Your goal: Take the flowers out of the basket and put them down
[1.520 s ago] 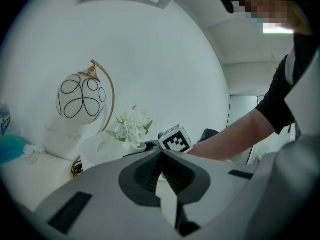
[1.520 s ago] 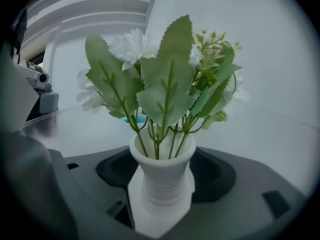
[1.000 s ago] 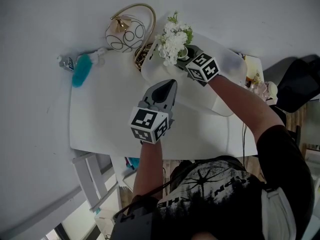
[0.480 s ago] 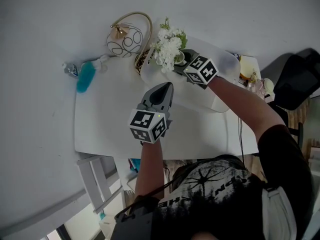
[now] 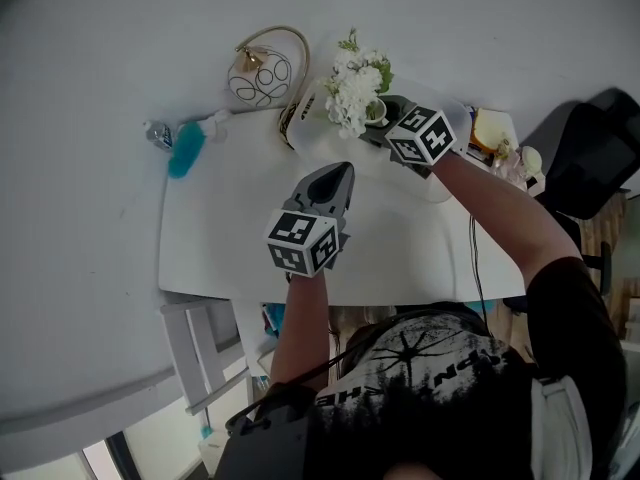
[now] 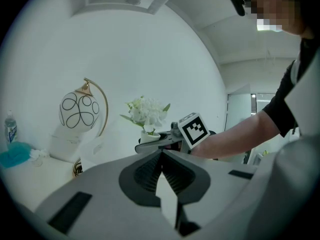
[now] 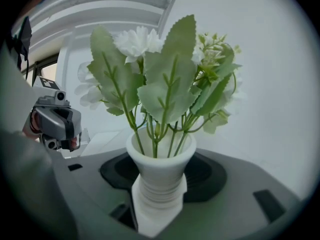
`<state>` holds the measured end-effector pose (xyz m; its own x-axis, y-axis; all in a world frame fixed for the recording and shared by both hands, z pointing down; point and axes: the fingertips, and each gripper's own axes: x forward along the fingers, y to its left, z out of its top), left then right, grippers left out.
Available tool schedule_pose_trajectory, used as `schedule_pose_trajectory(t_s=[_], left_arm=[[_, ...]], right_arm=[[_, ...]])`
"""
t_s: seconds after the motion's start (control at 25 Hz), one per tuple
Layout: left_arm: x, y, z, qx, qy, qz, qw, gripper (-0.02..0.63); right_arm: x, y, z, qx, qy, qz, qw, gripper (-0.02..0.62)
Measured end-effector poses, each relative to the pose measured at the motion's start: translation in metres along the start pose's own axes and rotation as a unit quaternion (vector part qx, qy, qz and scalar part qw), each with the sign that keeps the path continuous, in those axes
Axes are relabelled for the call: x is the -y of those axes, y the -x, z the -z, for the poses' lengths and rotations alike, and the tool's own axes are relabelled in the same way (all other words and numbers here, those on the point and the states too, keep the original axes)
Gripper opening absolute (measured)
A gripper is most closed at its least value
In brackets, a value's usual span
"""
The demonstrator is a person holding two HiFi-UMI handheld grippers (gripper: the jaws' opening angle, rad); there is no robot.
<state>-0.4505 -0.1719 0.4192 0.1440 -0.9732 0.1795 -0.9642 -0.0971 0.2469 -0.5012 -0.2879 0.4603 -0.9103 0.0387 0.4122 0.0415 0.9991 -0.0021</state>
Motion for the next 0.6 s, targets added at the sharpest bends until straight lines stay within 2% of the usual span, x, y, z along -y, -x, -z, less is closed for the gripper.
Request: schedule_pose_trajectory(t_s=[0.6], left_arm=[[0.065,0.013,0.006,-0.008,-0.036,0.043,0.9984,0.011]], right_arm=[[-0.025,0.102,-0.05,0.042,0.01,0.047,0.998,0.245]])
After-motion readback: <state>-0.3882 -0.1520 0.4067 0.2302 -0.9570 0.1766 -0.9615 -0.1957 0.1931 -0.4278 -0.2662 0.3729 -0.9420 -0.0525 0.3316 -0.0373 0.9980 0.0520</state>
